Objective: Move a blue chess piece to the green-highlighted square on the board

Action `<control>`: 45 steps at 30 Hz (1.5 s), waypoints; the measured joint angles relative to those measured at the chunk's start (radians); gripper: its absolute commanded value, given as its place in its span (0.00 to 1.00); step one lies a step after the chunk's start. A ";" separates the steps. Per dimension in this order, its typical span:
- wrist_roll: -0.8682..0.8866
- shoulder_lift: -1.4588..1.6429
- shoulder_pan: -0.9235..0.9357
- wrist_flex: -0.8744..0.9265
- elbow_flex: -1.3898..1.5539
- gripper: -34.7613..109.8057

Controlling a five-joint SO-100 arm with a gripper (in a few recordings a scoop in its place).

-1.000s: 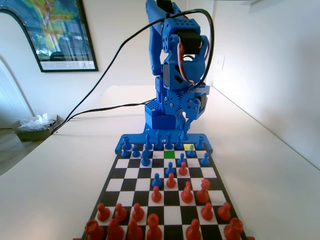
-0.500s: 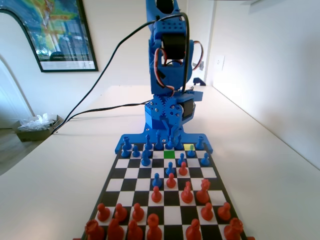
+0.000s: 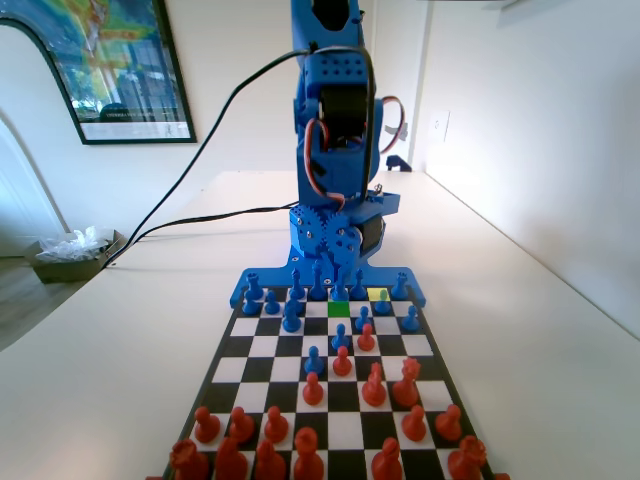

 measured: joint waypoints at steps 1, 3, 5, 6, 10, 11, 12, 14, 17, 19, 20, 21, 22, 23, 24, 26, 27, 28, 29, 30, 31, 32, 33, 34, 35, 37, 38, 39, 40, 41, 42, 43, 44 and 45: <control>-0.008 -0.003 0.000 -0.006 0.000 0.25; -0.018 -0.020 0.000 -0.018 0.000 0.25; -0.018 -0.031 0.002 -0.026 0.000 0.25; -0.018 -0.035 0.008 -0.029 0.000 0.25; -0.018 -0.054 0.023 -0.046 0.000 0.25; -0.018 -0.055 0.021 -0.037 0.000 0.25; -0.018 -0.055 0.020 -0.038 0.000 0.25; -0.018 -0.066 0.018 -0.051 0.000 0.25; -0.018 -0.074 0.020 -0.055 0.012 0.25; -0.018 -0.074 0.018 -0.060 0.012 0.25; -0.018 -0.074 0.018 -0.058 0.012 0.25; -0.018 -0.074 0.018 -0.063 0.012 0.25; -0.023 -0.074 0.020 -0.069 0.012 0.25; -0.028 -0.074 0.020 -0.072 0.012 0.25; -0.034 -0.080 0.023 -0.075 0.012 0.25; -0.037 -0.091 0.035 -0.077 0.012 0.25; -0.037 -0.092 0.040 -0.077 0.014 0.25; -0.037 -0.092 0.040 -0.078 0.014 0.25; -0.037 -0.092 0.040 -0.083 0.014 0.25; -0.037 -0.092 0.040 -0.087 0.014 0.25; -0.037 -0.092 0.038 -0.091 0.014 0.25; -0.037 -0.092 0.037 -0.092 0.014 0.25; -0.037 -0.092 0.037 -0.094 0.014 0.26; -0.037 -0.092 0.037 -0.094 0.014 0.26; -0.037 -0.092 0.037 -0.094 0.014 0.26; -0.037 -0.092 0.037 -0.094 0.014 0.26; -0.037 -0.092 0.037 -0.094 0.014 0.26; -0.037 -0.092 0.037 -0.094 0.014 0.26; -0.037 -0.092 0.037 -0.094 0.014 0.26; -0.037 -0.092 0.037 -0.094 0.014 0.26; -0.037 -0.092 0.037 -0.094 0.014 0.26; -0.037 -0.092 0.037 -0.094 0.014 0.26; -0.037 -0.092 0.037 -0.094 0.014 0.26; -0.037 -0.092 0.037 -0.097 0.020 0.26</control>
